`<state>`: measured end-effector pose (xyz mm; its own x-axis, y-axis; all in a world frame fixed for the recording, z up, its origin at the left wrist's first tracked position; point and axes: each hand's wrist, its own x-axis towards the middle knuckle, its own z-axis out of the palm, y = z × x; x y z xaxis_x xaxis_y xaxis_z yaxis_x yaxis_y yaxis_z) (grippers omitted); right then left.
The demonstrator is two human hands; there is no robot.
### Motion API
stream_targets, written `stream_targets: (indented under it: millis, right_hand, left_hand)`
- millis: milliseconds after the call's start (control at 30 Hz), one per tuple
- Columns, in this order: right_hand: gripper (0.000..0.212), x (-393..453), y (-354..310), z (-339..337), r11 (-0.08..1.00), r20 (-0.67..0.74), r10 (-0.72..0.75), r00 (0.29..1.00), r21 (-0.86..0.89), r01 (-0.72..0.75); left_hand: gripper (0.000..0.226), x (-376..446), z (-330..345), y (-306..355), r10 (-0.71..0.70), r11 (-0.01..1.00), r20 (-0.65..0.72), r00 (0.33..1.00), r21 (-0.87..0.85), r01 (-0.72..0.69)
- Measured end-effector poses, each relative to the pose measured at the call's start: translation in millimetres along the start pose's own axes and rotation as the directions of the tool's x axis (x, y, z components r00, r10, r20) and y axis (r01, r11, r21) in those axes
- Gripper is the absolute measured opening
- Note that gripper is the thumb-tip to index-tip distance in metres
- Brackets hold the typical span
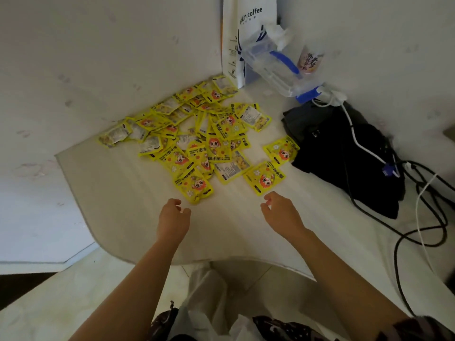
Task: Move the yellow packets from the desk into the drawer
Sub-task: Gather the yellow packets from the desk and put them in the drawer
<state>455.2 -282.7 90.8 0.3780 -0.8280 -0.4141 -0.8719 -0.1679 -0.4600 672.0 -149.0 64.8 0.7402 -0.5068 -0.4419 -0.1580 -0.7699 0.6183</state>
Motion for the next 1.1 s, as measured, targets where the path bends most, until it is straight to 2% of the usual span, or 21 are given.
stream_targets:
  millis: [133, 267, 400, 600, 700, 833, 967, 1100]
  right_hand:
    - [0.041, 36, -8, 0, 0.962, -0.002, 0.227, 0.974, 0.158, -0.224]
    - [0.058, 68, -13, 2, 0.831, 0.016, 0.464, 0.886, 0.340, -0.441]
    - [0.074, 89, -19, 5, 0.758, 0.006, 0.591, 0.806, 0.338, -0.558]
    - [0.086, 113, -33, 5, 0.724, -0.033, 0.668, 0.743, 0.257, -0.640]
    - [0.087, 120, -38, 6, 0.745, -0.059, 0.657, 0.752, 0.206, -0.635]
    - [0.081, 124, -42, 8, 0.777, -0.045, 0.616, 0.786, 0.199, -0.597]
    - [0.084, 124, -36, 8, 0.798, -0.025, 0.577, 0.816, 0.231, -0.557]
    - [0.075, 117, -30, 7, 0.799, -0.012, 0.540, 0.841, 0.321, -0.509]
  left_hand:
    - [0.056, 34, 4, 14, -0.134, 0.989, 0.023, 0.991, -0.065, 0.135]
    - [0.069, 57, 11, 28, -0.182, 0.982, 0.028, 0.983, -0.035, 0.183]
    - [0.088, 68, 18, 42, -0.225, 0.971, 0.000, 0.974, 0.089, 0.224]
    - [0.098, 77, 24, 41, -0.195, 0.947, -0.031, 0.980, 0.253, 0.196]
    - [0.099, 82, 19, 38, -0.198, 0.946, 0.004, 0.980, 0.261, 0.190]
    - [0.104, 85, 10, 29, -0.147, 0.973, 0.072, 0.987, 0.192, 0.131]
    - [0.108, 82, 1, 24, -0.134, 0.989, 0.068, 0.989, 0.080, 0.128]
    - [0.098, 73, -9, 17, -0.197, 0.980, 0.078, 0.977, -0.020, 0.199]
